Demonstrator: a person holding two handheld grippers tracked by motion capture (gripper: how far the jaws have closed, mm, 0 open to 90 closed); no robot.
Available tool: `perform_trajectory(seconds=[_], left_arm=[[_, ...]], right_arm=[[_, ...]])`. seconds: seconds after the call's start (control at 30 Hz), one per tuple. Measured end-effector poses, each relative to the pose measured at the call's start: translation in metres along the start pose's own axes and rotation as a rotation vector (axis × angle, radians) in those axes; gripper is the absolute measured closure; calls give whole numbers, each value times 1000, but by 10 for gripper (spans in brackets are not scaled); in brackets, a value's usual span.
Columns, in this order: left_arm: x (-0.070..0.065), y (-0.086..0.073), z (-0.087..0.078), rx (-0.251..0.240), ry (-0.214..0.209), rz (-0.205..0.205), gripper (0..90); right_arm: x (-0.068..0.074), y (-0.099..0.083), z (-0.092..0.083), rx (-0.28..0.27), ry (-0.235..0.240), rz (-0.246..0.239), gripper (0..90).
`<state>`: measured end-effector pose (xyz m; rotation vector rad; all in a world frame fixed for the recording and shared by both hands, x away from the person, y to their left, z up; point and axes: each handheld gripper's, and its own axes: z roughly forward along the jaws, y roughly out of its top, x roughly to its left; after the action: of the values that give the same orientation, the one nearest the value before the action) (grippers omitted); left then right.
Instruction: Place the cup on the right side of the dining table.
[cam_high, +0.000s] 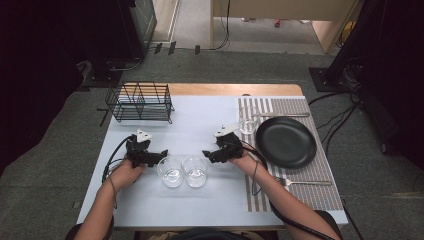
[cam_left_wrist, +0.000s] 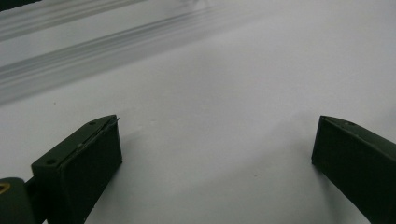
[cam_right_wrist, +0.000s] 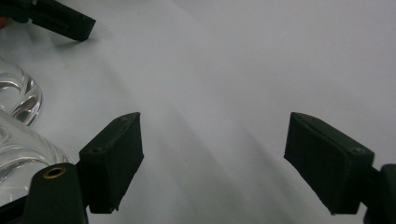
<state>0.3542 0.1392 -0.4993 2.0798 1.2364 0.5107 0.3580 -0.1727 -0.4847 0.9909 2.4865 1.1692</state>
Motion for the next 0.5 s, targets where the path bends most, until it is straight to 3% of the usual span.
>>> perform_trajectory(seconds=[0.5], left_arm=[[0,0,0,0,0,0,15]], right_arm=[[-1,-7,10,46,-12,-10,199]])
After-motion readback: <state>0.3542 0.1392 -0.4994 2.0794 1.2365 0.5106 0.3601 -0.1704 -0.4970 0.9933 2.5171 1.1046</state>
